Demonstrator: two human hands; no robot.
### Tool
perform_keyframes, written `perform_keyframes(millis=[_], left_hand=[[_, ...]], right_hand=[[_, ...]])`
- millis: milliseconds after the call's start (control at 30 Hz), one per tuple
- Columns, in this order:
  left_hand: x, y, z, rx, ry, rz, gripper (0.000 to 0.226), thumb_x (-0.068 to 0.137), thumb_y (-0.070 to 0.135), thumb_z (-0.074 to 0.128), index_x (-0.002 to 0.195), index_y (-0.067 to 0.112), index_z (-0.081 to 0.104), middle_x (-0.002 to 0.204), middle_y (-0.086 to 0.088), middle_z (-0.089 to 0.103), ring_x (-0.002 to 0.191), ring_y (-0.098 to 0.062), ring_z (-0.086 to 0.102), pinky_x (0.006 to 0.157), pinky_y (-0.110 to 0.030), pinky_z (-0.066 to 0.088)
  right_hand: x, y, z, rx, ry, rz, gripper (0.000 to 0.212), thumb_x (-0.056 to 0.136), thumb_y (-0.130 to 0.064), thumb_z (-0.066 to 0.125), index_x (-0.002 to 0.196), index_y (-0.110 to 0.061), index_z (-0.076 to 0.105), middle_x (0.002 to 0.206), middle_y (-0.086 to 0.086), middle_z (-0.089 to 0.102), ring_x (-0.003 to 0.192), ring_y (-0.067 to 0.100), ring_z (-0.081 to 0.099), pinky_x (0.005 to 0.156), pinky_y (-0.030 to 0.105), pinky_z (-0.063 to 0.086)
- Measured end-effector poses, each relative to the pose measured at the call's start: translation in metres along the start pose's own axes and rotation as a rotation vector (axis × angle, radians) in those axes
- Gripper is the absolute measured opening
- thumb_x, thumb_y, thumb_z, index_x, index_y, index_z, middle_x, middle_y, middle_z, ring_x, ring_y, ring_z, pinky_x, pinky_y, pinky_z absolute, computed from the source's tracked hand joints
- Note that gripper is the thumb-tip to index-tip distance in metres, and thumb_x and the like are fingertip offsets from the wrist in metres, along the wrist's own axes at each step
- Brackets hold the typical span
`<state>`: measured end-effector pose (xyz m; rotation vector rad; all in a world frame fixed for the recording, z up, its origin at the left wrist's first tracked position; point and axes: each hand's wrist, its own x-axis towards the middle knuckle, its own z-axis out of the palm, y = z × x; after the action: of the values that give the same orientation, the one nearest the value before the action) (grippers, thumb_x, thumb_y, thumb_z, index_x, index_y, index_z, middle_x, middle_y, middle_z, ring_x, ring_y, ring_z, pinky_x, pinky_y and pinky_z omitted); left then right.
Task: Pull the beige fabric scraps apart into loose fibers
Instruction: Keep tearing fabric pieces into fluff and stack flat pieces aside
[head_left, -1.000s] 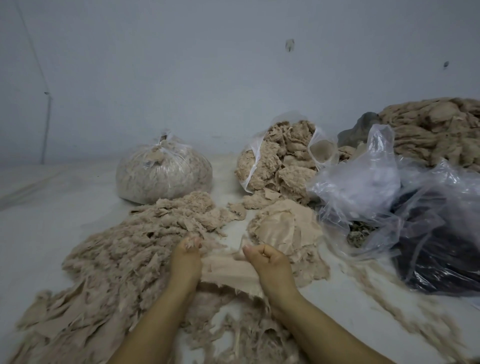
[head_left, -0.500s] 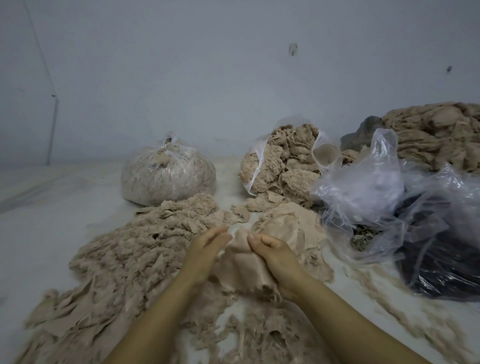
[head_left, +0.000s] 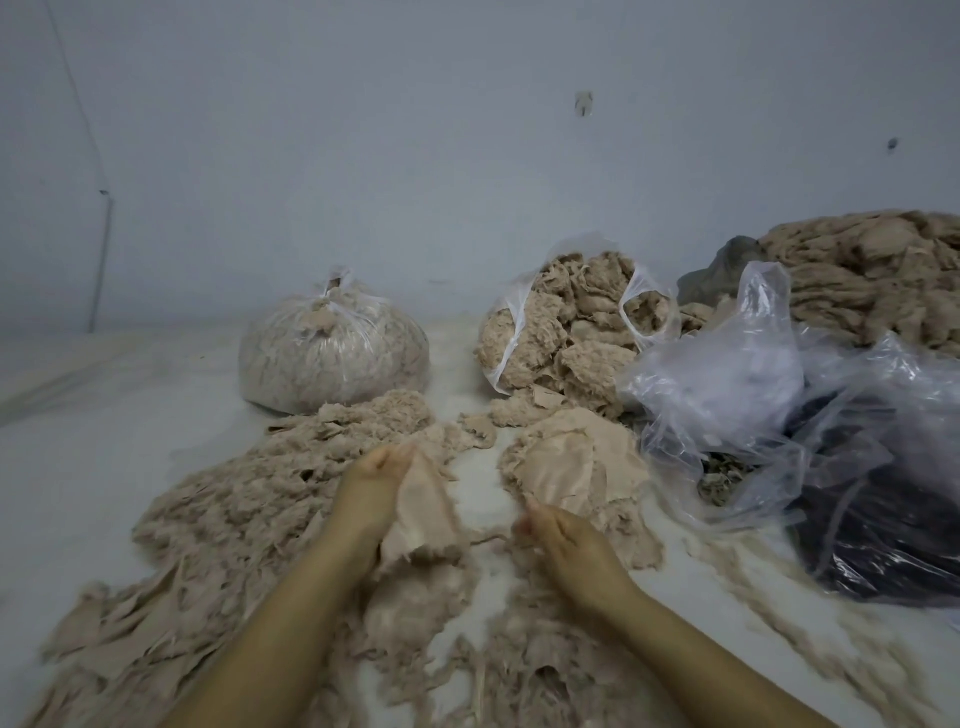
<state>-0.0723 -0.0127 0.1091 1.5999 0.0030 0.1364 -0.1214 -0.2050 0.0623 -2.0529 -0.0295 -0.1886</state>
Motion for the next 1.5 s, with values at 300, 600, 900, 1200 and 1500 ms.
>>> perform_keyframes(millis=[300,600,900,1200,1500], left_hand=[[-0.021,-0.020,0.037,-0.352,-0.195,-0.099,0.020,0.097,0.019,0.049,0.086,0.007,0.060,0.073,-0.009,0.069,0.067,-0.018,0.066,0.058,-0.031,0.054],[-0.013,-0.027,0.022,-0.212,0.056,-0.077,0.034,0.094,0.040,0.050,0.078,0.013,0.062,0.066,-0.002,0.060,0.059,-0.017,0.056,0.055,-0.029,0.044],[-0.010,-0.028,0.040,0.058,-0.203,0.089,0.027,0.094,0.021,0.056,0.077,-0.001,0.057,0.070,-0.011,0.045,0.067,-0.020,0.040,0.063,-0.032,0.033],[0.037,-0.033,0.054,0.239,-0.130,0.102,0.010,0.093,0.019,0.058,0.084,0.016,0.062,0.070,0.000,0.054,0.055,-0.013,0.047,0.047,-0.016,0.040],[0.087,-0.039,0.123,0.696,-0.336,0.303,0.020,0.088,0.013,0.061,0.069,0.010,0.059,0.072,-0.005,0.053,0.068,-0.015,0.048,0.060,-0.023,0.032]], right_hand=[[0.004,-0.027,0.032,0.944,-0.028,0.322,0.035,0.087,-0.027,0.067,0.107,0.002,0.065,0.097,0.022,0.072,0.091,0.037,0.069,0.080,0.044,0.057],[0.014,-0.025,0.016,0.671,0.186,0.154,0.022,0.082,-0.024,0.074,0.098,-0.023,0.059,0.097,0.007,0.068,0.080,0.019,0.068,0.070,0.034,0.056],[0.015,-0.018,0.005,0.506,-0.010,0.128,0.025,0.085,-0.017,0.071,0.104,-0.013,0.056,0.070,0.002,0.063,0.052,0.005,0.060,0.047,0.018,0.046],[0.054,-0.005,-0.045,0.430,0.294,0.062,0.009,0.085,-0.016,0.070,0.077,-0.013,0.066,0.067,-0.006,0.065,0.062,0.006,0.056,0.055,0.014,0.044],[0.113,-0.011,-0.087,0.516,0.481,-0.014,0.010,0.093,-0.014,0.060,0.089,-0.023,0.063,0.087,0.004,0.068,0.078,0.016,0.063,0.072,0.034,0.053]])
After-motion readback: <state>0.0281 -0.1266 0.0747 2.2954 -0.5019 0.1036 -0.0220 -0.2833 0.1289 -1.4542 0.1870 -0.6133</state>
